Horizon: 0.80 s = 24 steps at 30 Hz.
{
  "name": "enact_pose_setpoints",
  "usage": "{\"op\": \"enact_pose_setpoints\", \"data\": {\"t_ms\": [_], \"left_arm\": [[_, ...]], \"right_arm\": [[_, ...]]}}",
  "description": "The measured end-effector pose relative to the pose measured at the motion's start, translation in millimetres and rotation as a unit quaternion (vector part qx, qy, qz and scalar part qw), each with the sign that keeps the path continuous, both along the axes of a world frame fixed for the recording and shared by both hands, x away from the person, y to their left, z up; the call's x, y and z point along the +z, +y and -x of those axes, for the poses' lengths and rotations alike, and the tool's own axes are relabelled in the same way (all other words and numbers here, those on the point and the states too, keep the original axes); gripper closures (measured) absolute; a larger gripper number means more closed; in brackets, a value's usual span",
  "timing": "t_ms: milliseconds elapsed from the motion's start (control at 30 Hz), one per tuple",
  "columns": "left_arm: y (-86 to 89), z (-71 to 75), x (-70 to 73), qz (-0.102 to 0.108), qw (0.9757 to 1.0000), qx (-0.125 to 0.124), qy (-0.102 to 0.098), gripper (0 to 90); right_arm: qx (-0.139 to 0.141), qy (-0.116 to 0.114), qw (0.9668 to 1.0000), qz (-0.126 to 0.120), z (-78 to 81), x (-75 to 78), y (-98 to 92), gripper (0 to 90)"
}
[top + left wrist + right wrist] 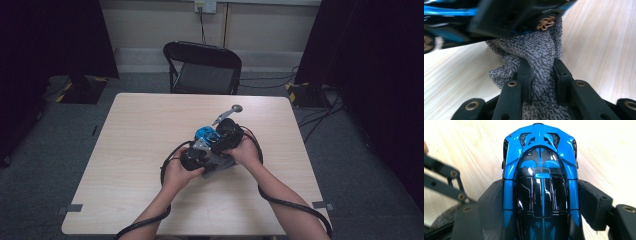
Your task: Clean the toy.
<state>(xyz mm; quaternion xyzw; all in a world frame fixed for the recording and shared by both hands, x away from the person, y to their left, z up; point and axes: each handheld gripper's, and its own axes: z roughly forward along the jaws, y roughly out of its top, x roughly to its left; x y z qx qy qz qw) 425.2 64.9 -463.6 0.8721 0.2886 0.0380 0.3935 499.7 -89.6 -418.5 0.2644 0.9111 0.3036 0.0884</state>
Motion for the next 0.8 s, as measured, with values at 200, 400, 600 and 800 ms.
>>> {"op": "enact_pose_setpoints", "data": {"t_ms": [200,400,600,800], "left_arm": [[-8.8,3.7,-3.1,0.013,0.9998,-0.018,0.005,72.2],[-10.7,5.1,-3.4,0.008,0.9996,-0.026,0.005,72.2],[3.7,4.8,-3.2,-0.004,0.9997,-0.021,0.009,72.2],[28.1,0.3,0.2,-0.016,0.9998,0.006,0.005,72.2]], "right_arm": [[-0.003,0.003,1.0,-0.003,-2.5,0.4,0.5,28.7],[-0.007,0.003,1.0,-0.004,-5.1,2.7,-1.6,28.7],[-0.014,-0.002,0.9999,-0.006,-7.5,8.0,-9.2,28.6],[-0.015,-0.004,0.9999,-0.008,-6.0,11.2,-16.2,28.6]]}}
